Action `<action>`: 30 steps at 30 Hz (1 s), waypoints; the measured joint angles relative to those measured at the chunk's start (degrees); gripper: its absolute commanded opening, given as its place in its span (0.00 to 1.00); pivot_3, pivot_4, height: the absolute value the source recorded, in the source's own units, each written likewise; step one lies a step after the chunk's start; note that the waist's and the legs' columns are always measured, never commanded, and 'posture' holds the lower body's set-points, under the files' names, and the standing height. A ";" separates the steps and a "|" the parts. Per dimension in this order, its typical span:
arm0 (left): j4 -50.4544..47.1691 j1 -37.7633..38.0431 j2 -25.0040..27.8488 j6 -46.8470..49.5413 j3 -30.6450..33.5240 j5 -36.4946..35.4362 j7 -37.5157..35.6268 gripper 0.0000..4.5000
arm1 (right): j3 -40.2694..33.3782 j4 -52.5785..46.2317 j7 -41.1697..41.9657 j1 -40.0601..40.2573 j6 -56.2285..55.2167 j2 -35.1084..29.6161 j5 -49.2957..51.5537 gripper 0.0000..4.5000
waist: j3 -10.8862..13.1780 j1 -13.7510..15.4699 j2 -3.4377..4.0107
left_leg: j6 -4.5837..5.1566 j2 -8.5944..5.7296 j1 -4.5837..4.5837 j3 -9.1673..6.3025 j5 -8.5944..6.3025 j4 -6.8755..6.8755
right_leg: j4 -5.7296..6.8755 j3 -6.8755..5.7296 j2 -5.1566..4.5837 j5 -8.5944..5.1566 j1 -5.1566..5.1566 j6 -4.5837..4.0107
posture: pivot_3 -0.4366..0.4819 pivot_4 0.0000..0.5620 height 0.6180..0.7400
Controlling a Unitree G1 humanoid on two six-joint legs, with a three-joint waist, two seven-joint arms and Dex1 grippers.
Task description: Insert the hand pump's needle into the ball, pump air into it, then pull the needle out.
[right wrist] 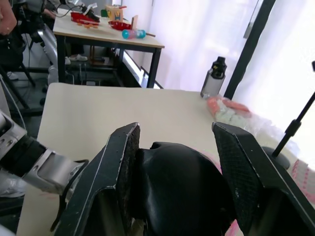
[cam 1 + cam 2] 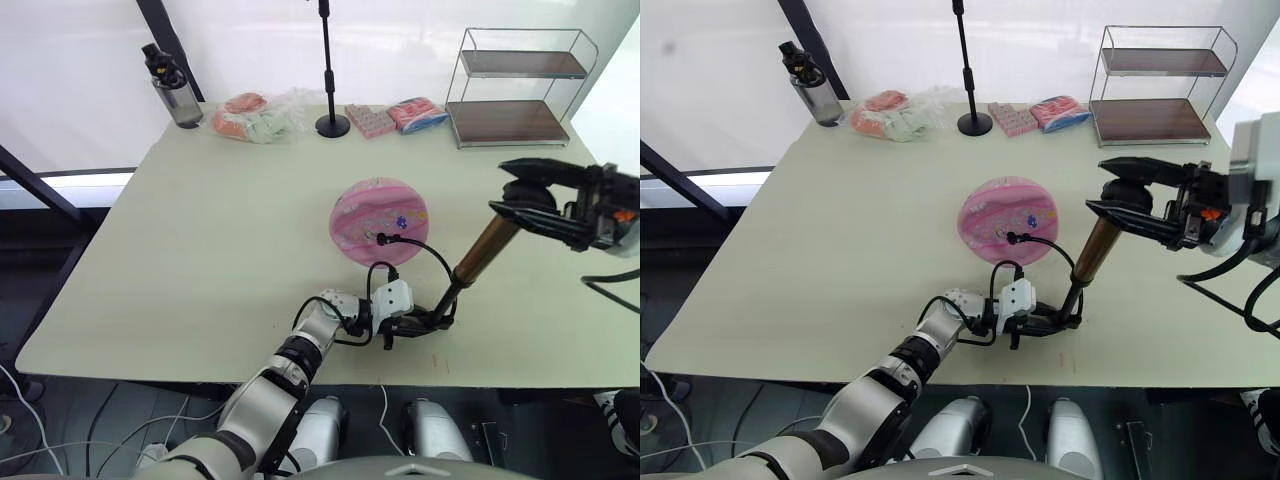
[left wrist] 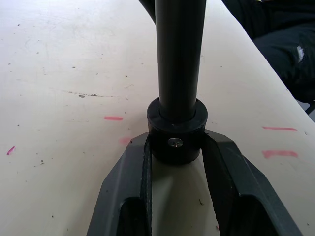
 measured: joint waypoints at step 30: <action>0.39 0.27 0.32 -0.66 0.00 1.19 0.88 0.24 | -2.15 -4.46 -5.10 5.27 2.44 4.49 2.57 0.50 | -0.04 -0.11 0.03 | 0.00 0.01 0.06 0.04 0.00 0.01 | 0.01 0.03 0.02 0.00 0.02 0.01 | 0.48 0.27 1.00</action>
